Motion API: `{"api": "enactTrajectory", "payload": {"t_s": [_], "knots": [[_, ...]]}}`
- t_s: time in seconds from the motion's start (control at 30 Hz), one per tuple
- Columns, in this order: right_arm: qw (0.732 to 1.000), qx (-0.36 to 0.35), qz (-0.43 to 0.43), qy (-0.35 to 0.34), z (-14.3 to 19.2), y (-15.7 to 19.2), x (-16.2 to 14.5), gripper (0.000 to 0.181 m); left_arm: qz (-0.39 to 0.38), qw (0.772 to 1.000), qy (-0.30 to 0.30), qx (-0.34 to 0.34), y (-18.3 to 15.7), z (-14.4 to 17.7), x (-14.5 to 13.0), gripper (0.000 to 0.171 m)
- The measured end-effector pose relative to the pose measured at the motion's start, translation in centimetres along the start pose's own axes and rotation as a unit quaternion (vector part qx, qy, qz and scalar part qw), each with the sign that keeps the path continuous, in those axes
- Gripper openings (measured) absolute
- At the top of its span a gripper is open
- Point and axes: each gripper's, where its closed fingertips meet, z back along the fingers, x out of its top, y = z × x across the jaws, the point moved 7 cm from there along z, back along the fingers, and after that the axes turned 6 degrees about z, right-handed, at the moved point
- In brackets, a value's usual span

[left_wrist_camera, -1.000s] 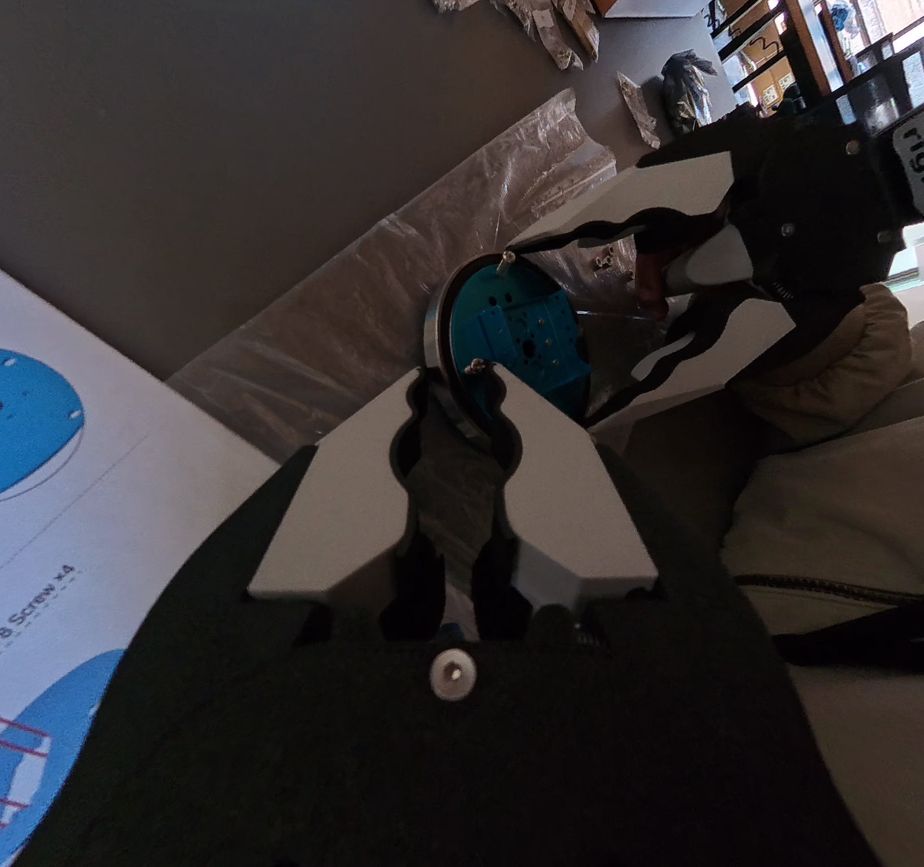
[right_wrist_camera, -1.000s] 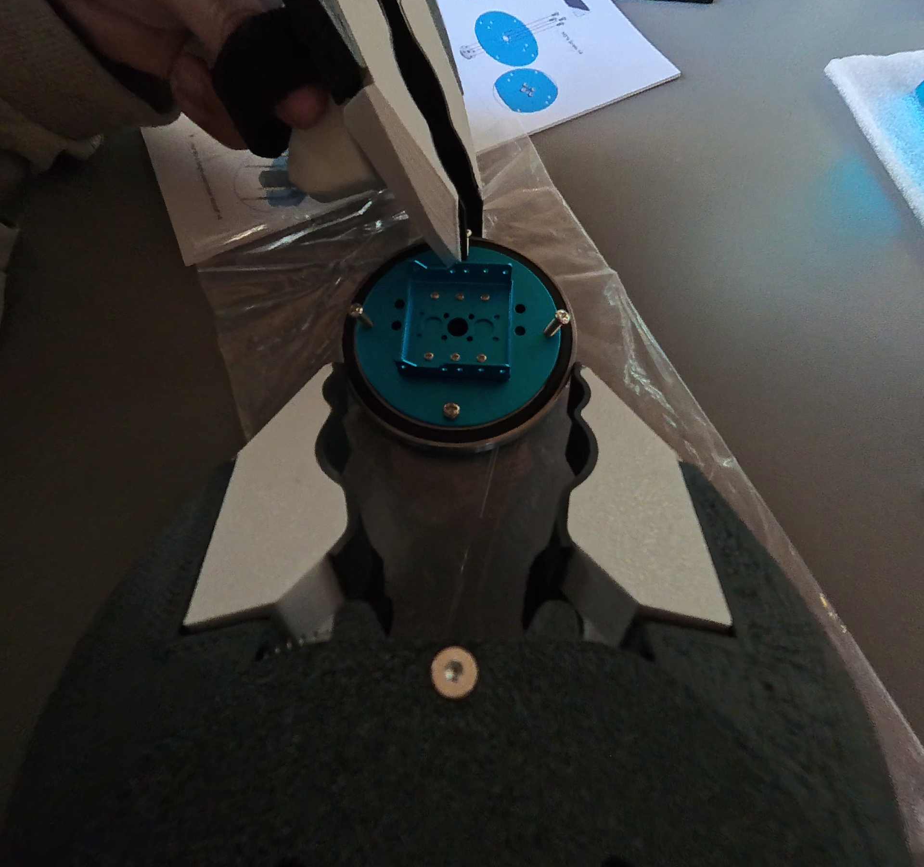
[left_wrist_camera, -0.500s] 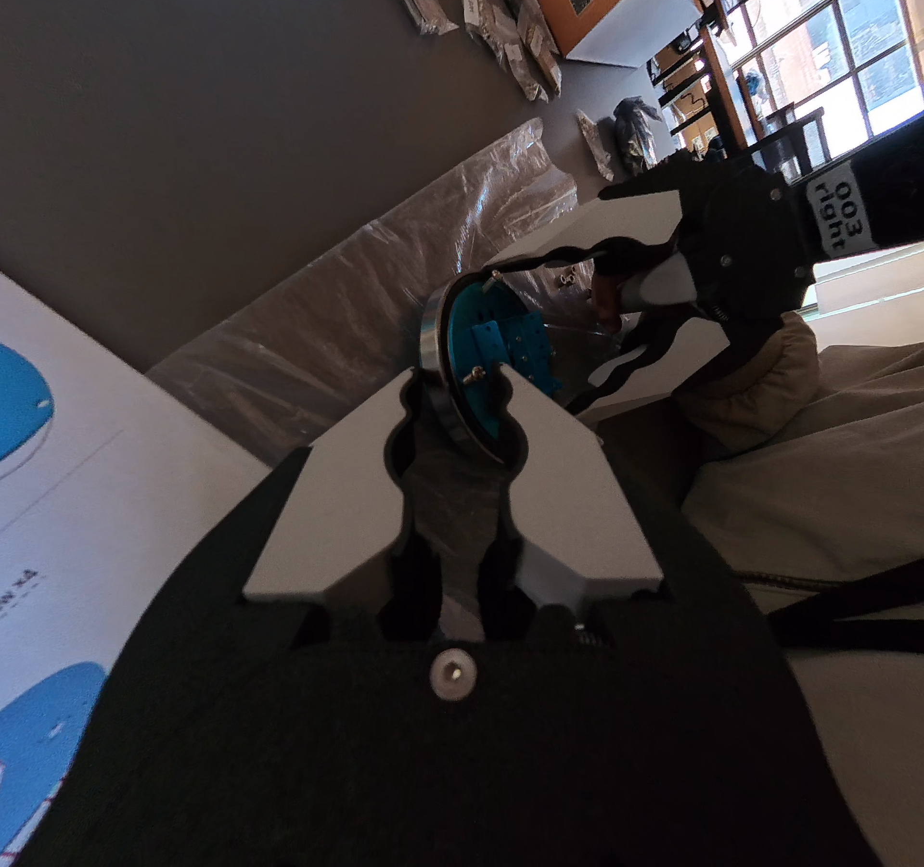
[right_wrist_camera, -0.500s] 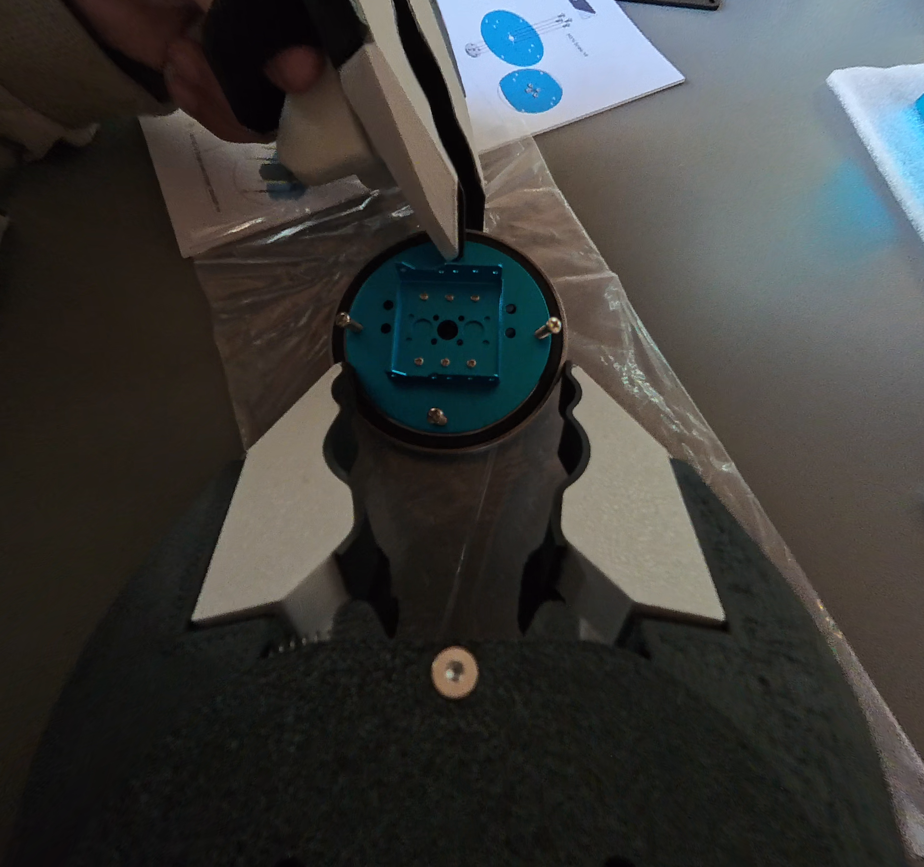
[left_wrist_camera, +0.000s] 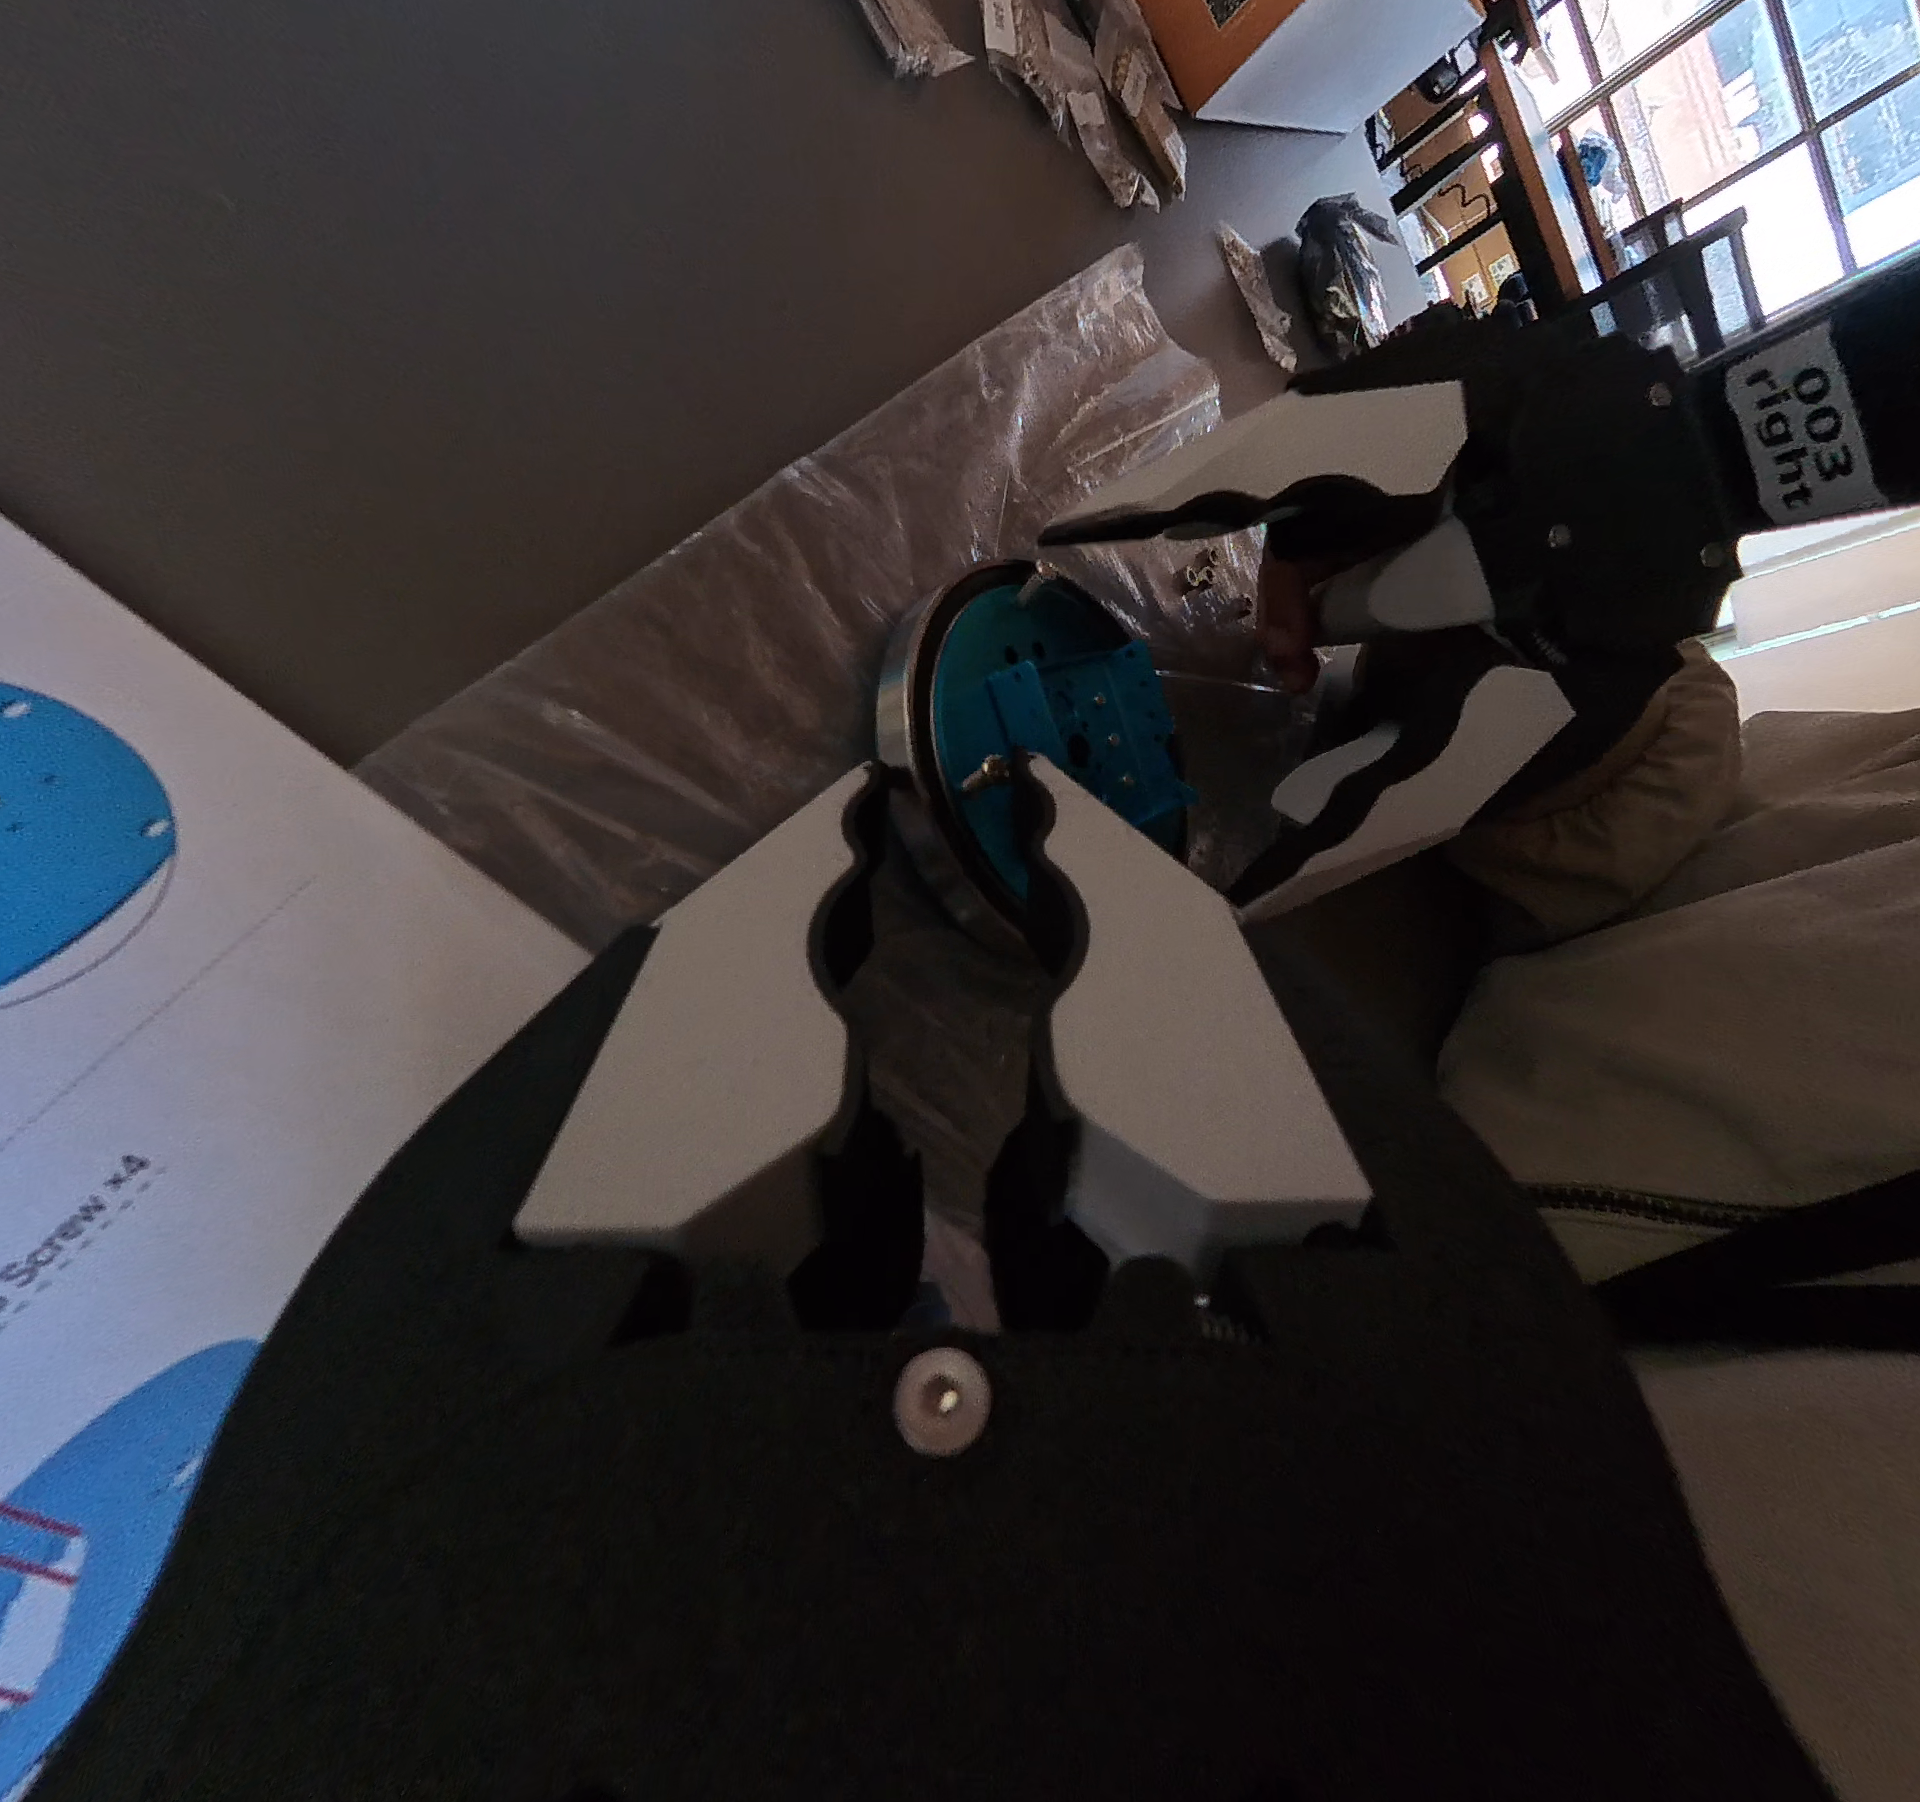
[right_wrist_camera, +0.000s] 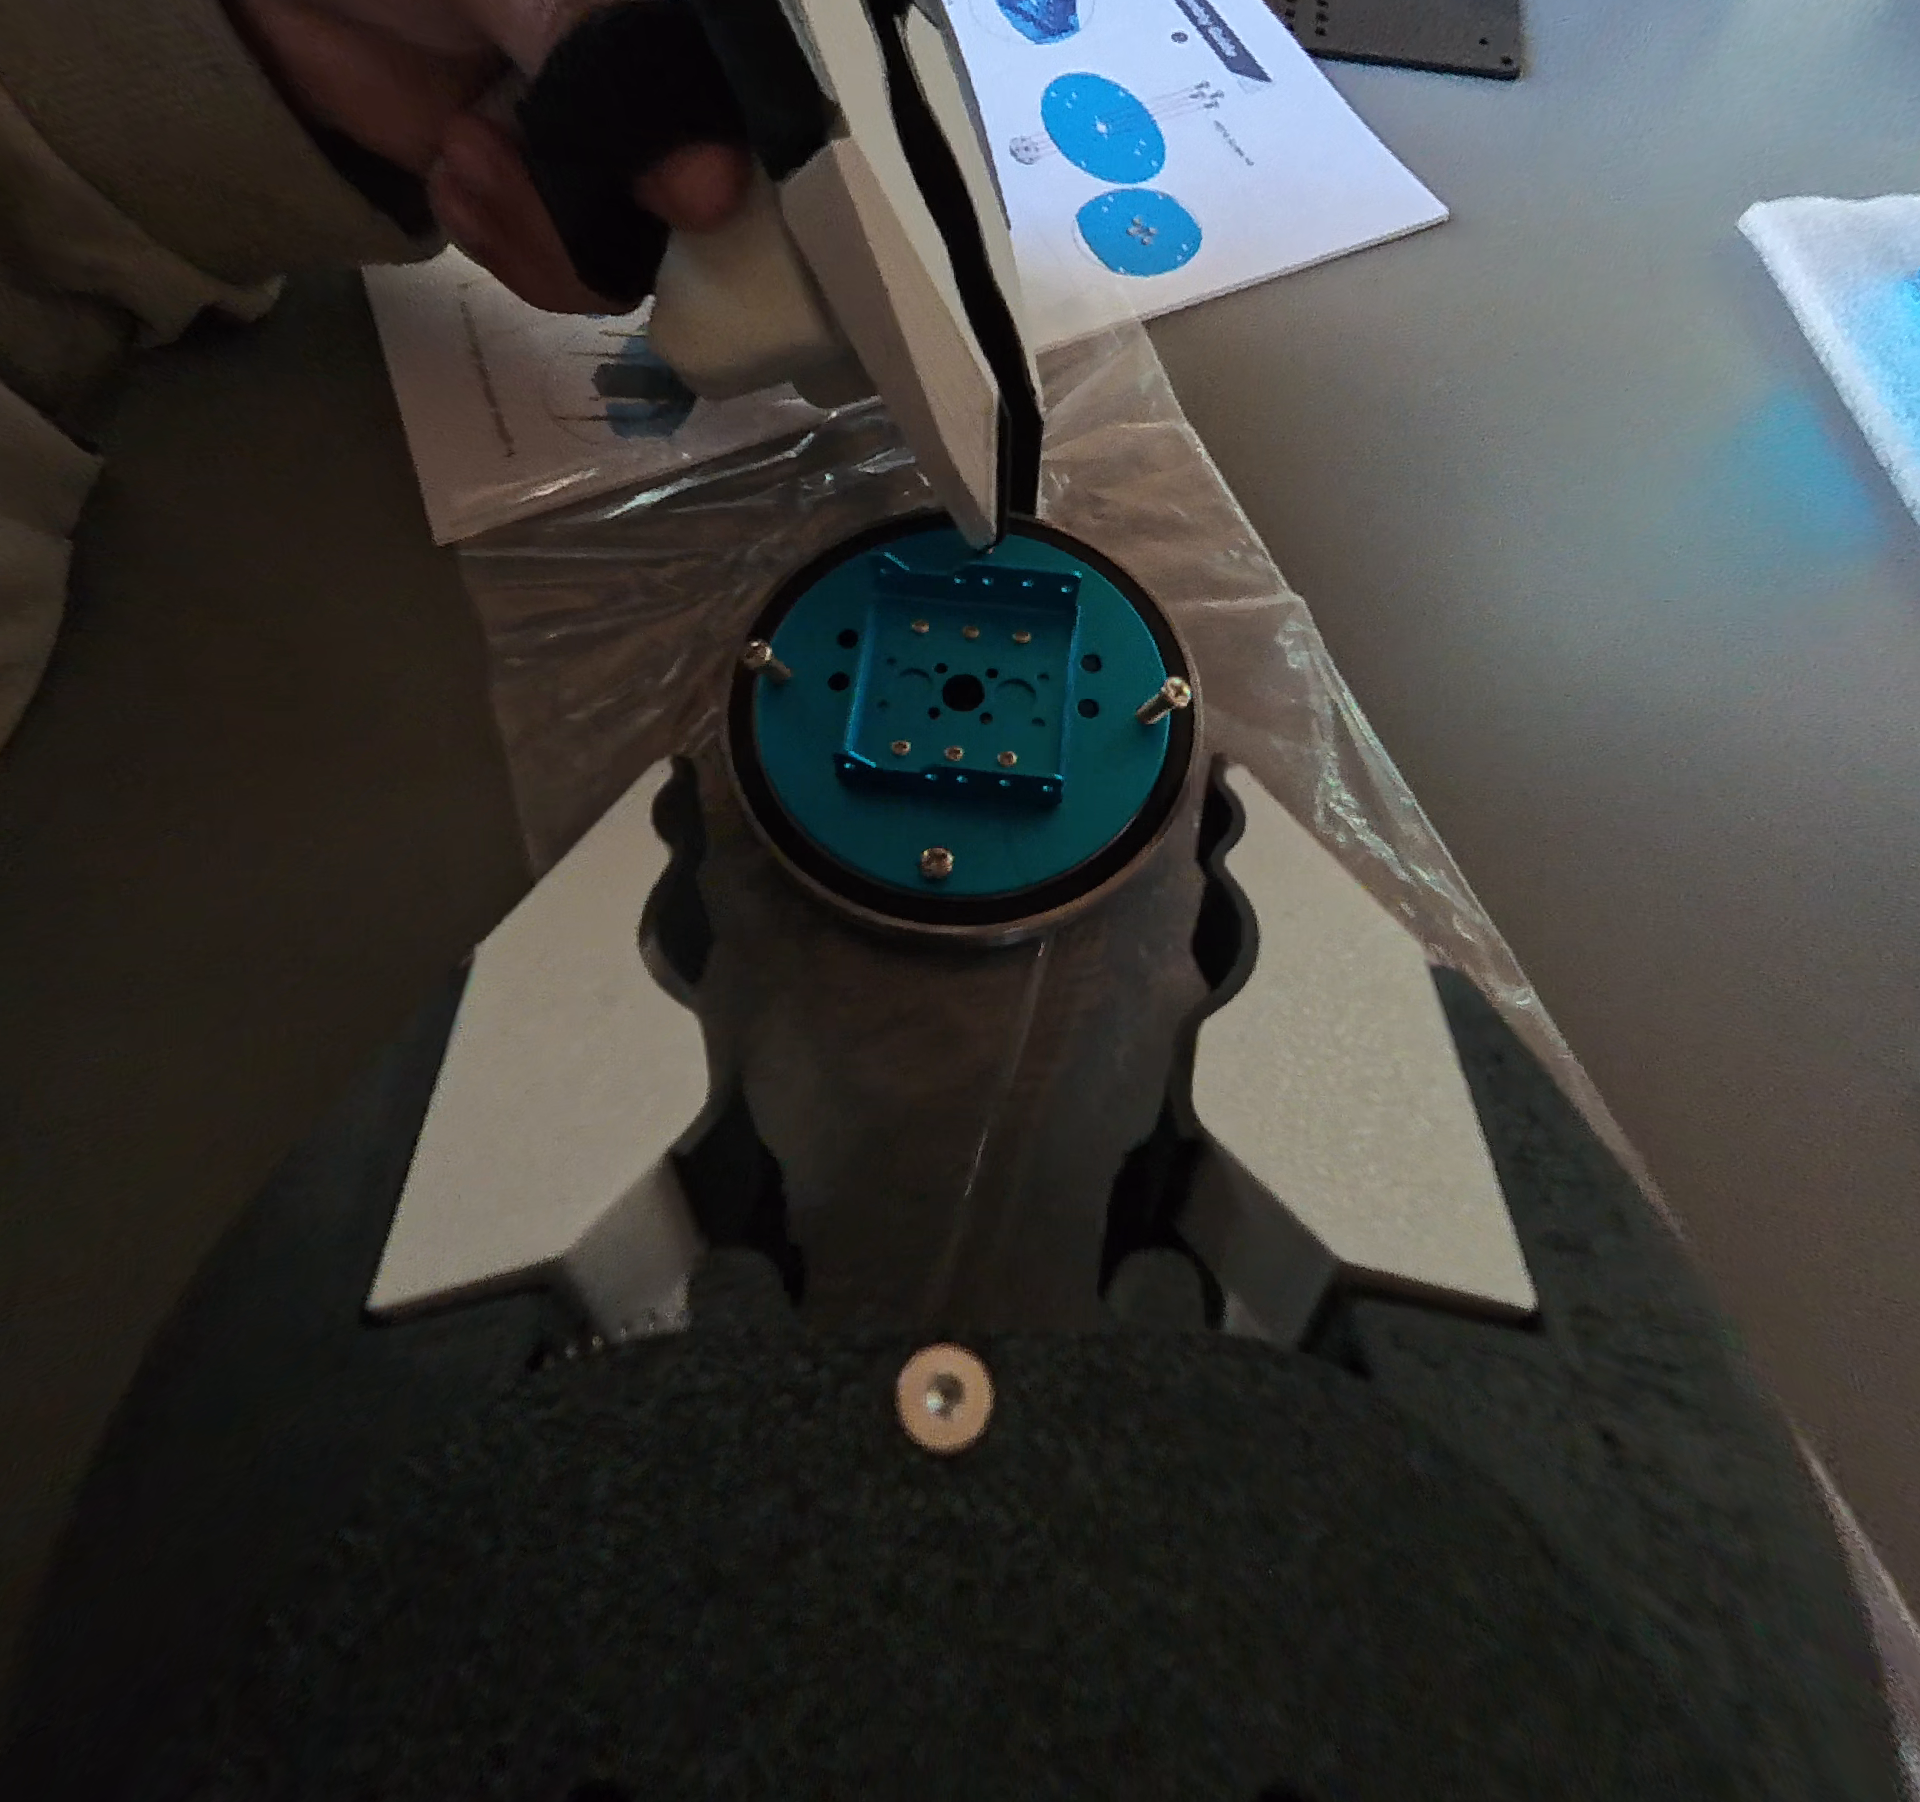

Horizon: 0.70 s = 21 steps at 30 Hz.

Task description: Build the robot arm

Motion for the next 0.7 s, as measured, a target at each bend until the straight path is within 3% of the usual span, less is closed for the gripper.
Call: {"api": "enactTrajectory", "payload": {"t_s": [0.2,0.33,0.7], "knots": [[0.999,0.007,-0.011,0.052,-1.0,0.4,-0.4,0.106,0.001,1.0,0.0,0.002,0.0,0.0,-0.1,0.023],[0.998,-0.001,-0.004,0.07,-1.2,0.1,-0.5,0.094,0.007,1.0,-0.001,-0.004,0.0,-0.1,-0.3,0.024],[0.998,0.005,-0.015,0.067,-1.2,-0.1,-0.4,0.092,-0.011,1.0,-0.008,0.015,-0.7,0.4,-1.5,0.031]]}}
